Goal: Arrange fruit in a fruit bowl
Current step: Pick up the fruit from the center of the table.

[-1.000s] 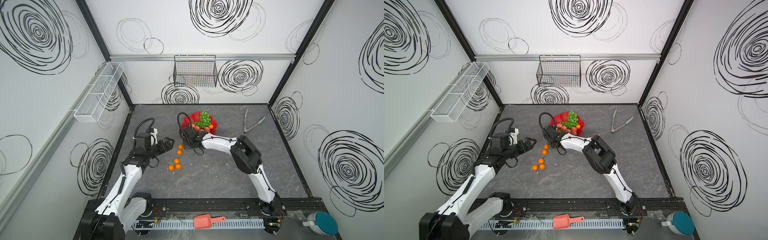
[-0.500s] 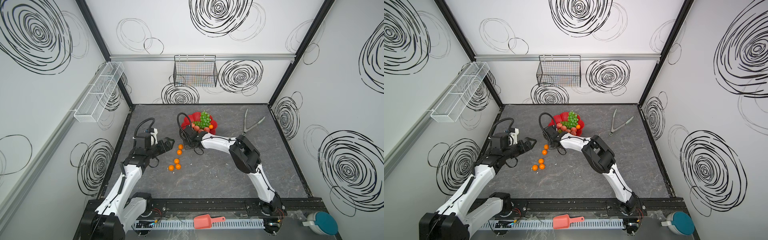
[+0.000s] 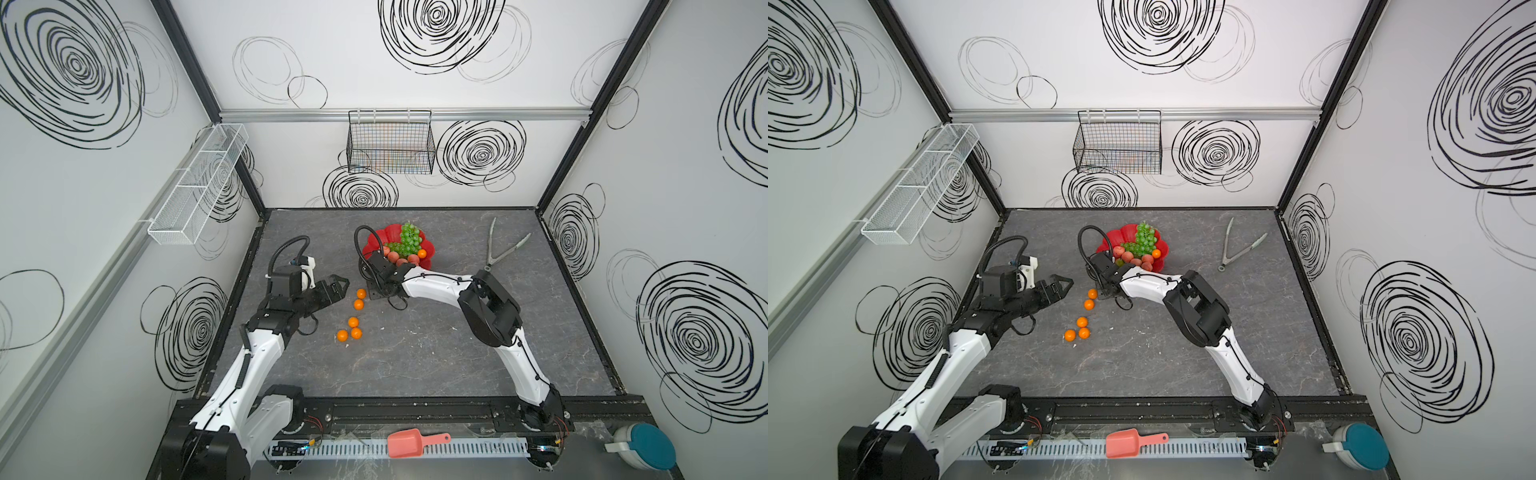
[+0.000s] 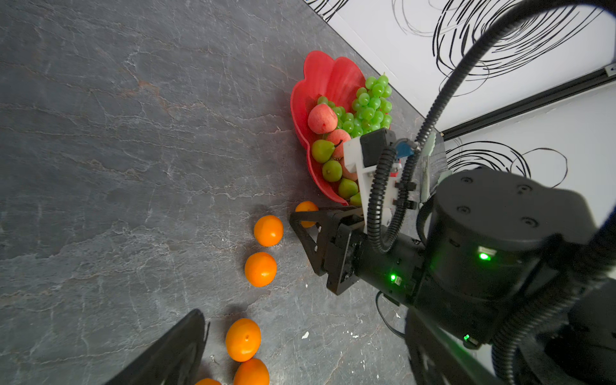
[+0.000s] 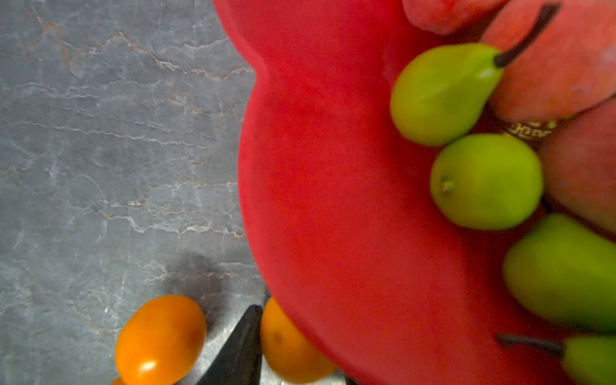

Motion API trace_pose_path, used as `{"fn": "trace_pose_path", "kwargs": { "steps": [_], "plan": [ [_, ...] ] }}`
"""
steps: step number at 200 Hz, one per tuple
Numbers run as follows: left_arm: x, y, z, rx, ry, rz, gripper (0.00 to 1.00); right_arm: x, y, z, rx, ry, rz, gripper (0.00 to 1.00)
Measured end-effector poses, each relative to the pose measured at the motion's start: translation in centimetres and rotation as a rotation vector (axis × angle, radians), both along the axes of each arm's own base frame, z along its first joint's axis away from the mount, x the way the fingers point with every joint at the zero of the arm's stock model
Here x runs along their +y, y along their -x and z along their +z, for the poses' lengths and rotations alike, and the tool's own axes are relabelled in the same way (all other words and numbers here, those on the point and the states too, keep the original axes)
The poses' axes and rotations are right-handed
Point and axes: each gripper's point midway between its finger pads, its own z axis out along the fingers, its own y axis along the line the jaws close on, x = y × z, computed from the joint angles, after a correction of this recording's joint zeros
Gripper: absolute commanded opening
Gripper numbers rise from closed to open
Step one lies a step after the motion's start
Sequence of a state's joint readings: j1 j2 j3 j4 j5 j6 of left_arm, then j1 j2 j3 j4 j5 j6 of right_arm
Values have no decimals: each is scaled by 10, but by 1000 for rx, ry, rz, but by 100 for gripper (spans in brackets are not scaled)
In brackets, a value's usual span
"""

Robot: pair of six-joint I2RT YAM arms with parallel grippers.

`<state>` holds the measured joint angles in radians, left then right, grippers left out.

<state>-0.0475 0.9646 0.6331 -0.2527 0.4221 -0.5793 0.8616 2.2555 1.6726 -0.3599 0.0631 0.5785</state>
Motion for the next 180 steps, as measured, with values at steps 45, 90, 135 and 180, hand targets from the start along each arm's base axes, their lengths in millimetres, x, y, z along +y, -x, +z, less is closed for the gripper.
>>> {"fn": "trace_pose_path", "kwargs": {
  "steps": [45, 90, 135, 180],
  "plan": [
    [-9, 5, 9, -24, 12, -21, 96, -6, 17, 0, -1, -3, 25, 39],
    [-28, 15, 2, -16, 15, -65, 96, -10, 44, 5, -3, -7, 65, 38],
    [-47, 22, -3, -11, 1, -97, 96, -20, 65, 16, -3, -36, 91, 38],
    [-69, 23, -4, -24, -11, -140, 96, -36, 78, 48, -33, -82, 98, 38]
  ]
}}
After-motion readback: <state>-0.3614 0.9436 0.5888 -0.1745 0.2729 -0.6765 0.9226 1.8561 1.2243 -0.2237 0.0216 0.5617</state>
